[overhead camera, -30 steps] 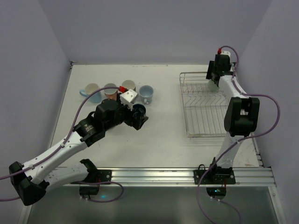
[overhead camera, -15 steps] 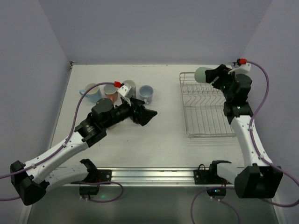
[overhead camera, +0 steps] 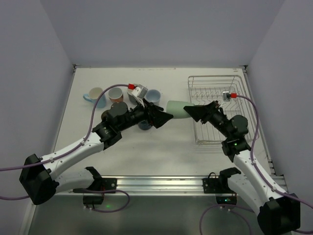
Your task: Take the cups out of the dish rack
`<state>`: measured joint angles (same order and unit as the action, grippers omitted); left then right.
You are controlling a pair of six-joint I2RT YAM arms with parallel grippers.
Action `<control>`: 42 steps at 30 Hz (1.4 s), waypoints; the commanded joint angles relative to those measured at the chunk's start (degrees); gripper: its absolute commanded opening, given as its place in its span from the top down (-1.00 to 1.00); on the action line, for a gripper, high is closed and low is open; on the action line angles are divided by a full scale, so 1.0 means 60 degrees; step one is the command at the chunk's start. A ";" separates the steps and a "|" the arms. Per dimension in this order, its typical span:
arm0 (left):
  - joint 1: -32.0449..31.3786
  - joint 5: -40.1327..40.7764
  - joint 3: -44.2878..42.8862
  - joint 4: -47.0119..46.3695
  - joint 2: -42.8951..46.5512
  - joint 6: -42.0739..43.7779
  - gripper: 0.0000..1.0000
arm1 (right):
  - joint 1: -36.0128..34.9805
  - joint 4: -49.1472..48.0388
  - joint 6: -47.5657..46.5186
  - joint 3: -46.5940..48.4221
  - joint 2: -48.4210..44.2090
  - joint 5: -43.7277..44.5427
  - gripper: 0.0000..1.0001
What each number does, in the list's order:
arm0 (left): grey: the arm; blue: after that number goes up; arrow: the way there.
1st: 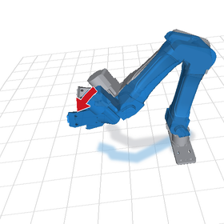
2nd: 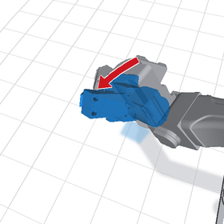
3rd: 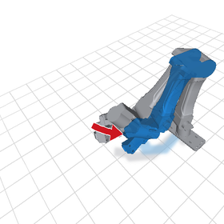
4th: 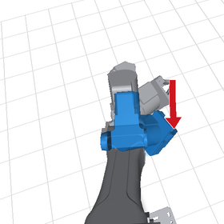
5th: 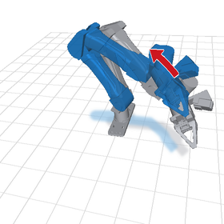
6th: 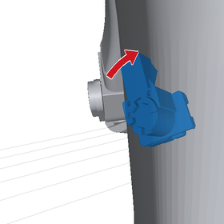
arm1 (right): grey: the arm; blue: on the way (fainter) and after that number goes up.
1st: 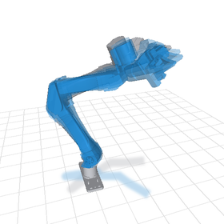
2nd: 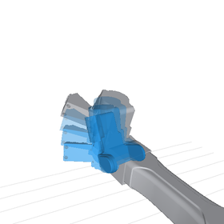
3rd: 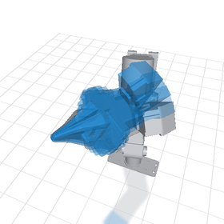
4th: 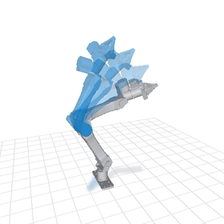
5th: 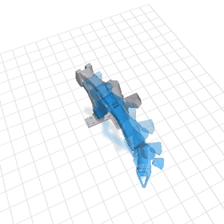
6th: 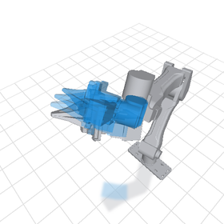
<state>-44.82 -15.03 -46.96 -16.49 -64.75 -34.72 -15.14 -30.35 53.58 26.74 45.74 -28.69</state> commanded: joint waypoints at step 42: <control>-0.0763 0.3324 -0.5795 0.7186 -0.5423 0.3736 1.00 | -0.0817 0.5966 -0.3818 0.2076 -0.1455 0.5557 -0.98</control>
<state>-48.84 1.63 -76.88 22.96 -96.20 -14.81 -20.18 4.64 32.86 36.62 38.44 1.65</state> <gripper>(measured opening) 0.040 0.990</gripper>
